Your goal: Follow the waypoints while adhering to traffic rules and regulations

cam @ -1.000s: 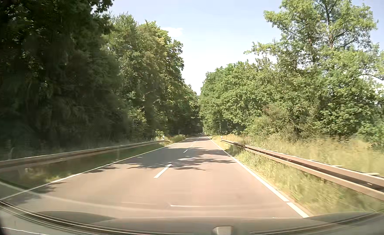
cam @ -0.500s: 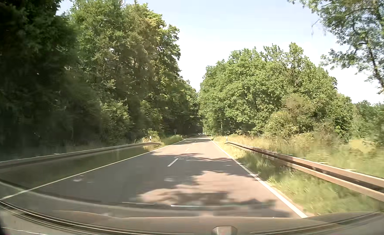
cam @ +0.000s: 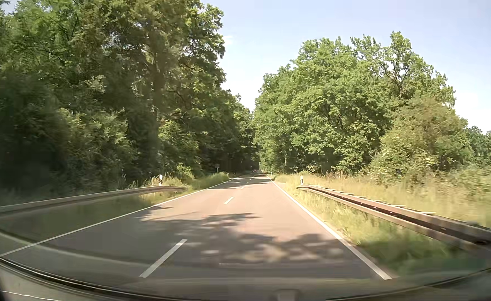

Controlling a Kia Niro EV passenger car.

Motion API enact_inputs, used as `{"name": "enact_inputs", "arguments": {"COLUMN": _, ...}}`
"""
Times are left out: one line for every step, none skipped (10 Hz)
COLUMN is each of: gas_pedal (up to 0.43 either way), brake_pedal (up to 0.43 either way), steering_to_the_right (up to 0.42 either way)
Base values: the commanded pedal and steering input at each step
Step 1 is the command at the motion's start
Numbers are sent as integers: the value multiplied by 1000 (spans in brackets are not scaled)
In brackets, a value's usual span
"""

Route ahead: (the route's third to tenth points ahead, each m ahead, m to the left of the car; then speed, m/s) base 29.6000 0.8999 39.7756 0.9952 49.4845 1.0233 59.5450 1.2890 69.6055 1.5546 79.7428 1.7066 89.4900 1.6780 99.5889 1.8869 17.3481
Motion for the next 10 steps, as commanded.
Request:
{"name": "enact_inputs", "arguments": {"gas_pedal": 87, "brake_pedal": 30, "steering_to_the_right": -1}}
{"name": "enact_inputs", "arguments": {"gas_pedal": 98, "brake_pedal": 30, "steering_to_the_right": -1}}
{"name": "enact_inputs", "arguments": {"gas_pedal": 98, "brake_pedal": 30, "steering_to_the_right": -1}}
{"name": "enact_inputs", "arguments": {"gas_pedal": 98, "brake_pedal": 30, "steering_to_the_right": -1}}
{"name": "enact_inputs", "arguments": {"gas_pedal": 98, "brake_pedal": 30, "steering_to_the_right": -1}}
{"name": "enact_inputs", "arguments": {"gas_pedal": 110, "brake_pedal": 30, "steering_to_the_right": -1}}
{"name": "enact_inputs", "arguments": {"gas_pedal": 110, "brake_pedal": 30, "steering_to_the_right": -1}}
{"name": "enact_inputs", "arguments": {"gas_pedal": 118, "brake_pedal": 30, "steering_to_the_right": -1}}
{"name": "enact_inputs", "arguments": {"gas_pedal": 138, "brake_pedal": 30, "steering_to_the_right": -1}}
{"name": "enact_inputs", "arguments": {"gas_pedal": 138, "brake_pedal": 30, "steering_to_the_right": -1}}
